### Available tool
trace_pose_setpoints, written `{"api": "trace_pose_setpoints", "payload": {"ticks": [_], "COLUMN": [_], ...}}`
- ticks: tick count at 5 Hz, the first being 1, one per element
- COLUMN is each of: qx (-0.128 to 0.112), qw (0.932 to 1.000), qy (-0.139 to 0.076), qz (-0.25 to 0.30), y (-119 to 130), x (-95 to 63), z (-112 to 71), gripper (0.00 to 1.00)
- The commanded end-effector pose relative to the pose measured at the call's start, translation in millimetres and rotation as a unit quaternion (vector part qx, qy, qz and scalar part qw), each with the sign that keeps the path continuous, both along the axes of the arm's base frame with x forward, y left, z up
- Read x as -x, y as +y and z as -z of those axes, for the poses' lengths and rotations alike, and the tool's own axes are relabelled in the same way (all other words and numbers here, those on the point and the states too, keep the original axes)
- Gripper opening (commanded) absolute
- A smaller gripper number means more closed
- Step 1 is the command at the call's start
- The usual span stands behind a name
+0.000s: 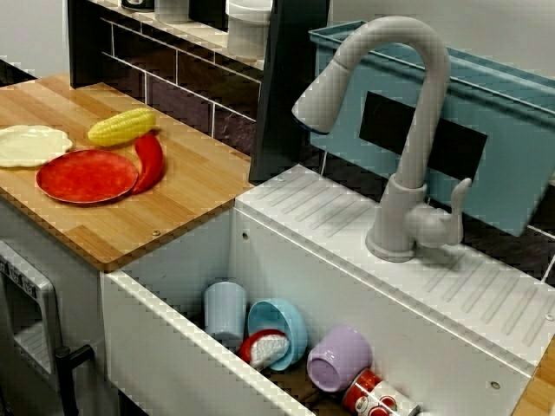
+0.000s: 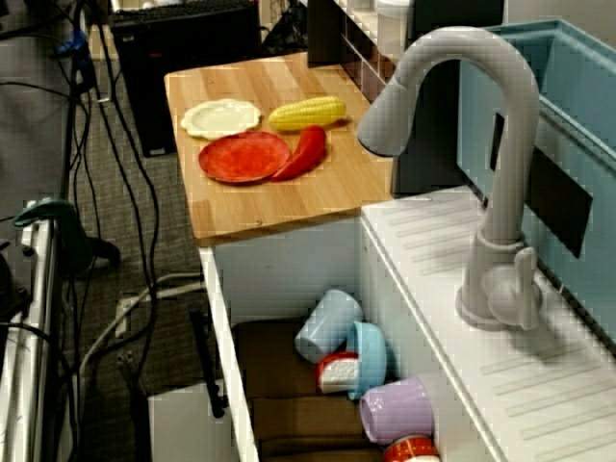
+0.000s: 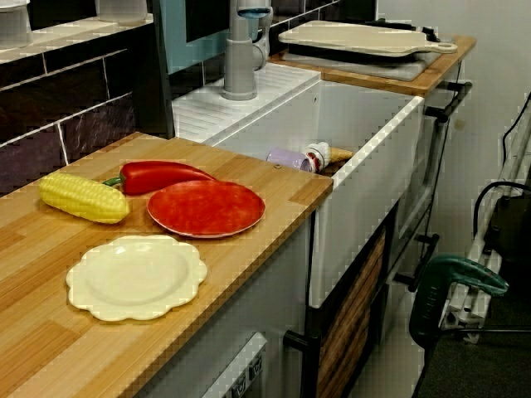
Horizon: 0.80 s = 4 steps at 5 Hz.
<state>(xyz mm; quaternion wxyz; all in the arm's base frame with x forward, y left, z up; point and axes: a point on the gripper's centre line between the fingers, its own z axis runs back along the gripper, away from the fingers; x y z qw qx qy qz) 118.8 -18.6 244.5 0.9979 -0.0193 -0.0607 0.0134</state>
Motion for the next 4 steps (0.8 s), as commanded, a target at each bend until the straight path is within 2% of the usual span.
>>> {"api": "trace_pose_setpoints", "payload": {"ticks": [1, 2, 3, 4], "qx": [0.000, -0.010, -0.029, -0.028], "qw": [1.0000, 0.9998, 0.9989, 0.9969], "qy": [0.000, 0.015, 0.020, 0.030], "qz": [0.000, -0.009, -0.029, -0.067], "y": [0.0, 8.9, 14.6, 21.7], "x": [0.0, -7.2, -21.9, -46.8], "z": [0.0, 5.4, 13.2, 14.6], "gripper": [1.00, 1.00, 1.00, 1.00]}}
